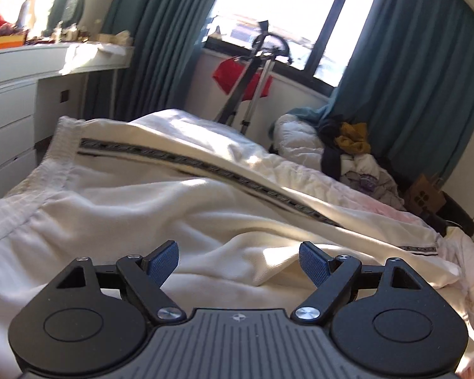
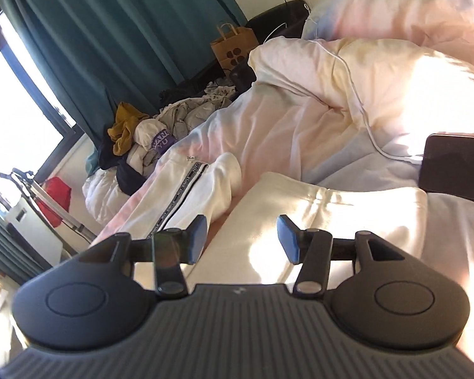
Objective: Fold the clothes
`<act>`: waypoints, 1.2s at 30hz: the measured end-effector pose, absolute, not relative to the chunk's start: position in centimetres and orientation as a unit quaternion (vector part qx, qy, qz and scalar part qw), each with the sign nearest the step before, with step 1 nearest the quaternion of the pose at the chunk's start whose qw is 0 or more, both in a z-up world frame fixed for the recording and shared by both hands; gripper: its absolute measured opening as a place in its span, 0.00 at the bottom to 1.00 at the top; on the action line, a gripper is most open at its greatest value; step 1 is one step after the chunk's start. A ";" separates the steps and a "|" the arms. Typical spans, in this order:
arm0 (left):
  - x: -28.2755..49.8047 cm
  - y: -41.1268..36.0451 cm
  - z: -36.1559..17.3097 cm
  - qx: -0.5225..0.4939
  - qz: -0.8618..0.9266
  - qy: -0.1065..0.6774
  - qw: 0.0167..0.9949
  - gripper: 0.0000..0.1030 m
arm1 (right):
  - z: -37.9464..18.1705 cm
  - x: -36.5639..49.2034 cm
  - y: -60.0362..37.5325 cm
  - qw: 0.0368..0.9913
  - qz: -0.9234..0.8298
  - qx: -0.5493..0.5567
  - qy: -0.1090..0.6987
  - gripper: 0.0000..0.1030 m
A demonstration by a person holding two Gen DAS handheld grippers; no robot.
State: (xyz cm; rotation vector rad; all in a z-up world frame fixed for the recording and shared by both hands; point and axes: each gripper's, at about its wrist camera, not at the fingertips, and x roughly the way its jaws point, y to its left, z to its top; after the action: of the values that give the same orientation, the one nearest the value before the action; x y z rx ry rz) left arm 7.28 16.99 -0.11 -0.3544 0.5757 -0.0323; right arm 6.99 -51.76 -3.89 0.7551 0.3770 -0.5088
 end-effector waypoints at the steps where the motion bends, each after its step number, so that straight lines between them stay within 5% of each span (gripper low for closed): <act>1: 6.3 17.7 0.4 -0.188 -0.006 0.283 0.941 0.82 | -3.5 6.5 -51.6 0.886 -0.249 0.350 0.175 0.52; 13: -4.5 28.8 4.5 -0.338 0.155 0.205 0.905 0.82 | -3.5 3.6 -53.3 0.875 -0.278 0.364 0.160 0.72; 23: -4.0 33.0 0.2 -0.442 0.135 0.290 0.838 0.80 | -4.8 0.0 -56.6 0.809 -0.391 0.413 0.145 0.72; 33: -1.7 32.1 -3.7 -0.512 0.075 0.294 0.803 0.69 | -8.4 -1.1 -59.0 0.750 -0.402 0.503 0.150 0.72; 36: -1.2 32.0 -4.3 -0.512 0.086 0.300 0.801 0.58 | -10.1 -0.8 -59.2 0.724 -0.388 0.548 0.156 0.72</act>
State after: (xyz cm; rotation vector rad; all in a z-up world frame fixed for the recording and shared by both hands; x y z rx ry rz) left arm -1.20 31.98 -4.35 -1.0977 0.6423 0.1851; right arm -0.81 -59.20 -10.15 1.2093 0.3445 -0.8569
